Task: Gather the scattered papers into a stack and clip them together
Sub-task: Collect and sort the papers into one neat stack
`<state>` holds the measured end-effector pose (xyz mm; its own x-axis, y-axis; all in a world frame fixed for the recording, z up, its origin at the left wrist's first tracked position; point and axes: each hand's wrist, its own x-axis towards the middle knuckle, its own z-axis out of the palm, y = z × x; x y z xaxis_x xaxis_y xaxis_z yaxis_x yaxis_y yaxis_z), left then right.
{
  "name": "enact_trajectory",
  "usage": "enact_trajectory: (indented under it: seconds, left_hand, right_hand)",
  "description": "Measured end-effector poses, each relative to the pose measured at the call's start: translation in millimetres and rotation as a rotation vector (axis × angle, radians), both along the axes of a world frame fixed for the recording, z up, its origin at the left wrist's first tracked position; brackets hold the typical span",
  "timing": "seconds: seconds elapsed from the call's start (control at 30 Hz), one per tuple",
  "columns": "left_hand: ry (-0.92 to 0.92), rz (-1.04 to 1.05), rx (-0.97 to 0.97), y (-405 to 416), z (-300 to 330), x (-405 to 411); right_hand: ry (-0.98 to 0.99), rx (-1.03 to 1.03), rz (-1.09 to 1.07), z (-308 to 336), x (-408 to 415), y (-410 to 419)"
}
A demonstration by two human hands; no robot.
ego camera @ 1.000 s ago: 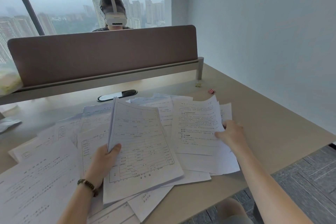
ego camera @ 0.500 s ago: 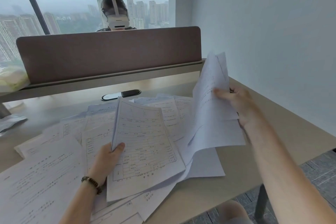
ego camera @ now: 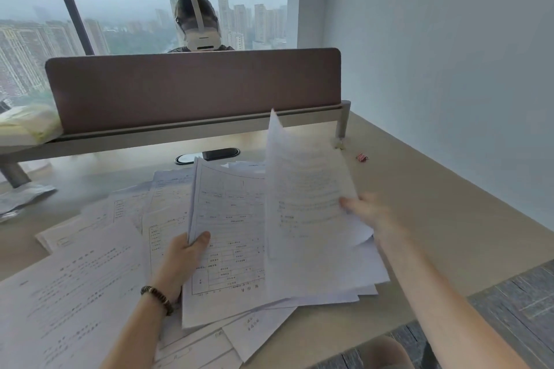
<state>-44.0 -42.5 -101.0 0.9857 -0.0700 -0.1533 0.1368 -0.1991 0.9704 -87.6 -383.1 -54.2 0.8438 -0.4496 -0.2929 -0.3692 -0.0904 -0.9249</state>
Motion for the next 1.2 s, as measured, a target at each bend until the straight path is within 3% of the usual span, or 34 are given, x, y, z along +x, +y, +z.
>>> enact_trajectory:
  seconds: [0.07,0.23,0.47,0.6,0.83,1.2]
  left_hand:
    - [-0.005,0.004,0.014,0.2,-0.9,0.6]
    - [-0.008,0.013,0.051,-1.3,-4.1,3.0]
    - [-0.020,0.009,0.077,-1.1,-3.7,4.2]
    - [-0.021,0.004,0.074,-1.3,-3.3,3.4]
    - [-0.001,0.004,0.088,0.3,-6.6,7.8]
    - [-0.007,-0.009,0.104,3.6,-9.4,9.8]
  right_hand:
    - [0.089,-0.019,0.055,-12.4,-4.2,11.3]
    - [0.049,-0.146,0.107,-21.0,-2.0,21.9]
    - [0.065,-0.034,0.170,-26.1,-1.6,24.4]
    - [0.000,0.103,0.098,-29.0,-3.0,25.3]
    - [-0.156,0.171,-0.019,-2.8,1.1,23.9]
    - [-0.216,0.145,0.115,51.3,2.6,18.2]
